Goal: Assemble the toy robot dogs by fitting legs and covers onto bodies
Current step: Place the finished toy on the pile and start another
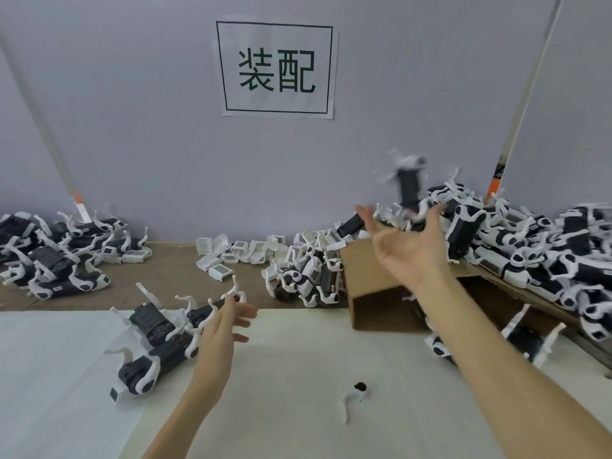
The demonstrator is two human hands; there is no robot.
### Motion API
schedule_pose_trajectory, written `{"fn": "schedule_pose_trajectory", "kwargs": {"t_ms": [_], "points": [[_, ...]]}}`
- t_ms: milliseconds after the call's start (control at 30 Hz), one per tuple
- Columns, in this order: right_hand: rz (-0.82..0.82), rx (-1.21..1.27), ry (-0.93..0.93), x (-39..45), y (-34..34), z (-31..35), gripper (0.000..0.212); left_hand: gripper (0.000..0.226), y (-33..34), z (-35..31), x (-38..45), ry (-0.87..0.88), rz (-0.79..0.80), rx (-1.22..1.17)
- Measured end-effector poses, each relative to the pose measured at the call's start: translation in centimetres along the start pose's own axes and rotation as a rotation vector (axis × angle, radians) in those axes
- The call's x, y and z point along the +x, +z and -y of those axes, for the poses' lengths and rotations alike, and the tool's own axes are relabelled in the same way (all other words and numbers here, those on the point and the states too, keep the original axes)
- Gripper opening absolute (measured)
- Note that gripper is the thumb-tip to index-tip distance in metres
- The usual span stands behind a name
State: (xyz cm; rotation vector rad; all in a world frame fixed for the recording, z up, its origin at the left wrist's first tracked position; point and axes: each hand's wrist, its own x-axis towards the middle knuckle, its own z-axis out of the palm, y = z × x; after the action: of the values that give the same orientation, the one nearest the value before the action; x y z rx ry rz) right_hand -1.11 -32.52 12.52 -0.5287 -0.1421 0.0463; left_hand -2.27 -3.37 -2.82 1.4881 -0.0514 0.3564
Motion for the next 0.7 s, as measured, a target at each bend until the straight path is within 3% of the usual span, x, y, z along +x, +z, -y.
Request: {"fn": "schedule_pose_trajectory", "kwargs": {"t_ms": [100,200,267,333,367,467,567,700], "points": [[0.057,-0.116,0.092,0.4,0.4,0.5,0.117,0.053,0.1,0.0,-0.5,-0.017,0.046,0.085],[0.052,-0.390,0.212,-0.6,-1.4,-4.1,0.088,0.025,0.2,0.5,-0.8,0.116,0.097,0.395],[-0.007,-0.420,0.296,-1.8,-3.5,-8.0,0.071,0.004,0.0,1.2,-0.8,0.341,0.042,0.718],[-0.070,-0.368,0.365,-2.9,-5.2,-11.5,0.062,0.020,-0.6,1.6,-0.3,0.518,-0.002,1.037],[-0.101,-0.339,0.388,-3.3,-5.8,-12.8,0.059,0.029,-1.3,1.7,0.1,0.528,0.002,1.138],[-0.153,-0.307,0.419,-3.7,-7.0,-15.0,0.048,0.038,-3.2,1.8,1.0,0.451,0.027,1.343],[-0.171,-0.330,0.439,-3.7,-7.5,-15.6,0.042,0.026,-3.8,2.3,1.3,0.405,-0.017,1.468],[-0.147,-0.358,0.460,-3.8,-7.8,-15.9,0.039,0.049,-3.3,2.1,2.0,0.282,0.004,1.606]]}}
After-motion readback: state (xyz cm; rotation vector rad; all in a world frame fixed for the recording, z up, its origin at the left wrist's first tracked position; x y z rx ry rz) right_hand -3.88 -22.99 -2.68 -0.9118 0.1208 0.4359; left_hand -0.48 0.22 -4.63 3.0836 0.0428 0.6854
